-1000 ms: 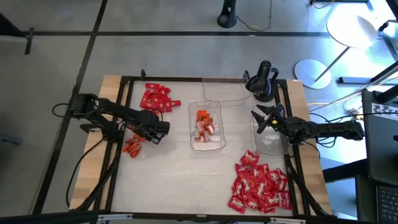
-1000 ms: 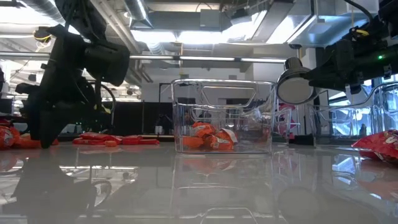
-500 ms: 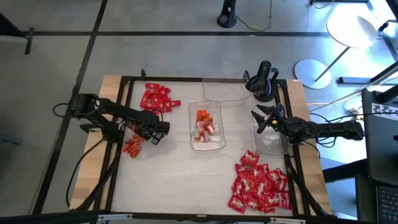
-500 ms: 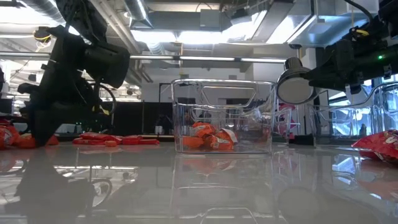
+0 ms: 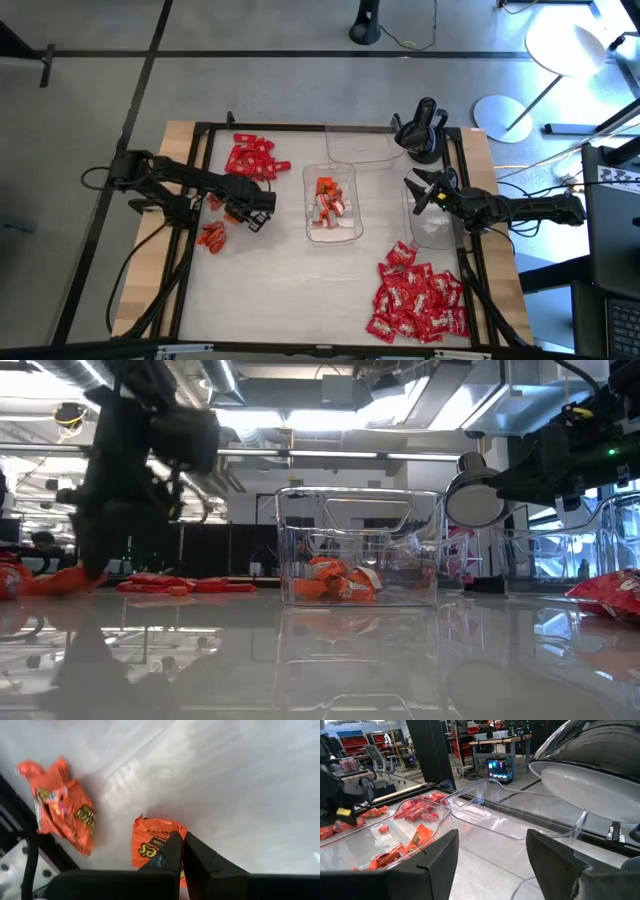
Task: Sort candy
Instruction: Put the orange chocolate into the bottom left transparent bin
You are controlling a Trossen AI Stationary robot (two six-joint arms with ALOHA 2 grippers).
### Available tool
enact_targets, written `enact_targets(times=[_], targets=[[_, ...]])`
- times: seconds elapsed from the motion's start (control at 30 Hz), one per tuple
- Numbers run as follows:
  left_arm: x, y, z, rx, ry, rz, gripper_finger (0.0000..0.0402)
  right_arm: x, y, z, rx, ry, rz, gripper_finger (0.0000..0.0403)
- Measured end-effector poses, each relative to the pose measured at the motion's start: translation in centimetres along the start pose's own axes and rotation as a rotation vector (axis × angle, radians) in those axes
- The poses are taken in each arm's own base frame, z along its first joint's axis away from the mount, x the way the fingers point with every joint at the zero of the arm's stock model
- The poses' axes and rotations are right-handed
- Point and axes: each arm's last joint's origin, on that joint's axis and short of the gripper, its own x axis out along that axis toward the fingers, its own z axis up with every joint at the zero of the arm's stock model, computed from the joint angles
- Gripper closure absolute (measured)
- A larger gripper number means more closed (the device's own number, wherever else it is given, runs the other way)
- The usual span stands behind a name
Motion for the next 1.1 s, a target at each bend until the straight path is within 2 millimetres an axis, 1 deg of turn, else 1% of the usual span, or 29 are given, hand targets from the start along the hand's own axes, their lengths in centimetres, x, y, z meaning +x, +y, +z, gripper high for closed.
enact_targets(times=[0.17,0.33,0.47,0.57,0.7,0.8,0.93,1.1], targets=[[-3.1,-0.7,1.1,0.031,-0.145,-0.076,0.0398,0.0,0.0,0.0,-0.001,0.0,0.0,0.0173],[-6.1,-2.3,2.8,0.107,-0.36,-0.228,0.04,0.0,0.0,0.0,-0.001,0.0,0.0,0.0173],[-7.7,-4.1,4.3,0.19,-0.583,-0.407,0.0397,0.0,0.0,0.0,0.0,0.0,0.0,0.0173],[-8.6,-5.3,5.3,0.256,-0.736,-0.51,0.0395,0.0,0.0,0.0,-0.001,0.0,0.0,0.0173],[-9.6,-6.2,6.0,0.297,-0.875,-0.578,0.0397,0.0,0.0,0.0,0.0,0.0,0.0,0.0173],[-9.9,-6.6,6.5,0.318,-0.945,-0.602,0.04,0.0,0.0,0.0,0.0,0.0,0.0,0.0173],[-9.6,-7.6,7.1,0.322,-0.992,-0.623,0.0396,0.0,0.0,0.0,0.0,0.0,0.0,0.0173],[-8.7,-8.8,7.7,0.314,-1.009,-0.637,0.0388,0.0,0.0,0.0,0.0,0.0,0.0,0.0173]])
